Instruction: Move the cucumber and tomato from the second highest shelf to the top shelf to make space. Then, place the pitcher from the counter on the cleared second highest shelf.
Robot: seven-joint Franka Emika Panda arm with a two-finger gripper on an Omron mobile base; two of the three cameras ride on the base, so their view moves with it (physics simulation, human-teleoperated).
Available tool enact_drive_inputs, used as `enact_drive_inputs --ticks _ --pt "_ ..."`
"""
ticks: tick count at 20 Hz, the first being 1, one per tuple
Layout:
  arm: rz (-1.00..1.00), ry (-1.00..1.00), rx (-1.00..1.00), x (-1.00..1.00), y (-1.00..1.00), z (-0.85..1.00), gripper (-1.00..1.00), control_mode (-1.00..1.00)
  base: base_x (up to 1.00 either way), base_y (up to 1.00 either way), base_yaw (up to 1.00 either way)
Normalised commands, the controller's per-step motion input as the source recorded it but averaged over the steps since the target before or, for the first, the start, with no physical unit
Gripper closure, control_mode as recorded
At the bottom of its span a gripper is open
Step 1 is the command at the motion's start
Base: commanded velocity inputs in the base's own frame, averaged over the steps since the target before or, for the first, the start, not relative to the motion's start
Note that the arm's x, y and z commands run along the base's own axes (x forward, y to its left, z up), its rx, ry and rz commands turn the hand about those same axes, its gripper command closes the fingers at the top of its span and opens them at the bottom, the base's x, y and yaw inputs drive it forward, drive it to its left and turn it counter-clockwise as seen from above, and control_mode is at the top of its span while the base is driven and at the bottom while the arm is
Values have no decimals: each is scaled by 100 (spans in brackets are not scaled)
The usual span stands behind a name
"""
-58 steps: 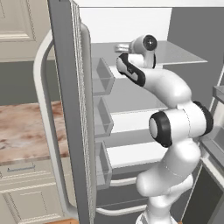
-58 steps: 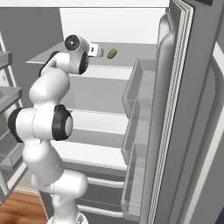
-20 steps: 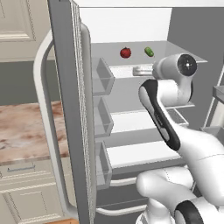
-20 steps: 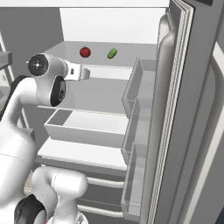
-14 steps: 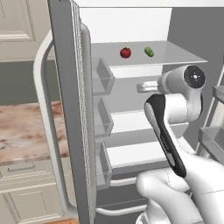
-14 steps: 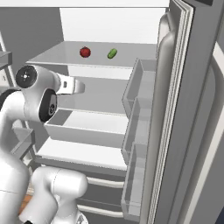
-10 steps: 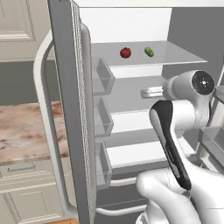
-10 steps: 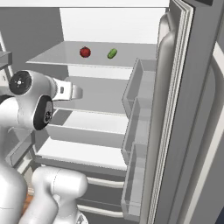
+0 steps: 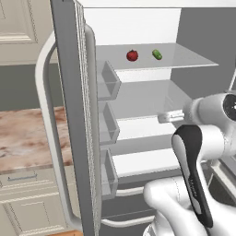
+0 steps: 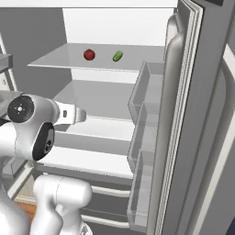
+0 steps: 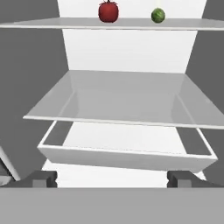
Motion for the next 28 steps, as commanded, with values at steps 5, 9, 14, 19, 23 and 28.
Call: enact_drive_inputs --ticks 5,9,14,19,23,28 --pt "1 1 0 -9 0 -11 -100 100 -48 7 7" --pt "0 0 0 0 0 0 -100 100 -98 17 7" --pt "0 0 0 0 0 0 -100 100 -91 58 22" --pt "0 0 0 0 0 0 -100 100 -31 99 41" --pt "0 0 0 0 0 0 -100 100 -1 100 39" --pt "0 0 0 0 0 0 -100 100 9 93 26"
